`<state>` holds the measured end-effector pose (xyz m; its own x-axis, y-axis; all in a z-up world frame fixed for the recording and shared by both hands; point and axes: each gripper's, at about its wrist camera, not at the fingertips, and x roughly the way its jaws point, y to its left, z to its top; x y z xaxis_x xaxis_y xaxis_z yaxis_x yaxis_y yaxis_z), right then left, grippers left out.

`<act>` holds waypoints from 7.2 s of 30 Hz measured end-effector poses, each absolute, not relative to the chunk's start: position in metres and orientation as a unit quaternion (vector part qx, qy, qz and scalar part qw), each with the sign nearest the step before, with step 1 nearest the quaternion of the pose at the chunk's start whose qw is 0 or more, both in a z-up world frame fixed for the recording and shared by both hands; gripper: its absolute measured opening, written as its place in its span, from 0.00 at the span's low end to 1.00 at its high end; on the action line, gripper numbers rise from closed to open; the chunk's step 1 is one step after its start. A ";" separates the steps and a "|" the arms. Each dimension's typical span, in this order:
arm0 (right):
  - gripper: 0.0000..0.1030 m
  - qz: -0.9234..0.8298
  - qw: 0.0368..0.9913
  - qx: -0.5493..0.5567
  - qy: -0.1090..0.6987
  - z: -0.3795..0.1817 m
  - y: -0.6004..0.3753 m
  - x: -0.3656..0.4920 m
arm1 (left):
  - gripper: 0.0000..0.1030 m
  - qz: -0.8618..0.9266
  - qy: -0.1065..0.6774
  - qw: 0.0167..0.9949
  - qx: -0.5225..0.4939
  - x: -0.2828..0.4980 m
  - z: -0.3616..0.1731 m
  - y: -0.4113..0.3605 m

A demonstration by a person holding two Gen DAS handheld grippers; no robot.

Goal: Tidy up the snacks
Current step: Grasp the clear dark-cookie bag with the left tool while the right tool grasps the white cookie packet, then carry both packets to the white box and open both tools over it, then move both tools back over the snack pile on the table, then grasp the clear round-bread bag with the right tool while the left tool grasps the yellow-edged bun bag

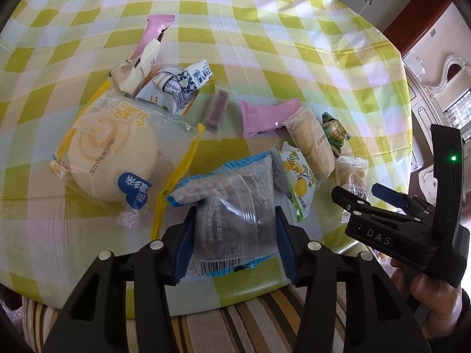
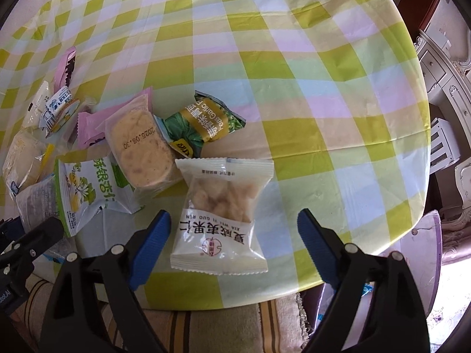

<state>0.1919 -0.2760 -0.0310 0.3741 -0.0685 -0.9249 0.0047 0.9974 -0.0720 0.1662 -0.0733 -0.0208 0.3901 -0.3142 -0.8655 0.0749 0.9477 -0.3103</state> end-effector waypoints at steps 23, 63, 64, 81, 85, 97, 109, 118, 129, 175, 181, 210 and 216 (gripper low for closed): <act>0.41 0.011 0.845 0.015 0.535 -0.009 -0.291 0.176 | 0.47 -0.120 0.490 0.858 -0.094 0.153 0.013 -0.080; 0.41 -0.142 0.825 0.126 0.532 -0.033 -0.500 0.089 | 0.47 -0.436 0.545 0.692 0.186 0.106 -0.013 -0.370; 0.41 -0.142 0.823 0.127 0.535 -0.036 -0.502 0.088 | 0.47 -0.438 0.548 0.686 0.194 0.104 -0.016 -0.375; 0.56 -0.139 0.812 0.137 0.549 -0.054 -0.508 0.087 | 0.63 -0.435 0.566 0.672 0.197 0.110 -0.031 -0.388; 0.66 -0.137 0.818 0.136 0.541 -0.047 -0.505 0.089 | 0.65 -0.435 0.554 0.684 0.191 0.111 -0.024 -0.382; 0.74 -0.138 0.841 0.154 0.501 -0.014 -0.493 0.095 | 0.72 -0.388 0.525 0.744 0.146 0.130 -0.004 -0.338; 0.74 -0.093 0.853 0.141 0.493 0.011 -0.424 0.126 | 0.76 -0.333 0.494 0.800 0.068 0.151 0.028 -0.254; 0.74 -0.053 0.859 0.105 0.498 0.023 -0.356 0.148 | 0.77 -0.285 0.477 0.831 0.007 0.159 0.040 -0.183; 0.74 -0.007 0.867 0.099 0.488 0.027 -0.301 0.160 | 0.80 -0.220 0.463 0.857 -0.057 0.155 0.039 -0.110; 0.65 0.046 0.867 0.004 0.496 -0.003 -0.220 0.208 | 0.82 -0.025 0.463 0.849 -0.252 0.138 -0.005 0.045; 0.59 0.049 0.863 0.004 0.503 -0.009 -0.220 0.220 | 0.82 -0.025 0.464 0.849 -0.253 0.138 -0.006 0.045; 0.36 0.060 0.867 0.014 0.494 -0.012 -0.219 0.226 | 0.90 0.082 0.507 0.774 -0.371 0.175 -0.028 0.037; 0.36 0.058 0.871 0.025 0.488 -0.009 -0.224 0.222 | 0.91 0.159 0.516 0.767 -0.347 0.202 -0.028 0.012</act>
<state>0.2216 -0.2238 -0.0092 0.5178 0.1253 -0.8463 -0.0770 0.9920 0.0997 0.2021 0.0121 -0.0282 0.4159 -0.1144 -0.9022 -0.6019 0.7090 -0.3674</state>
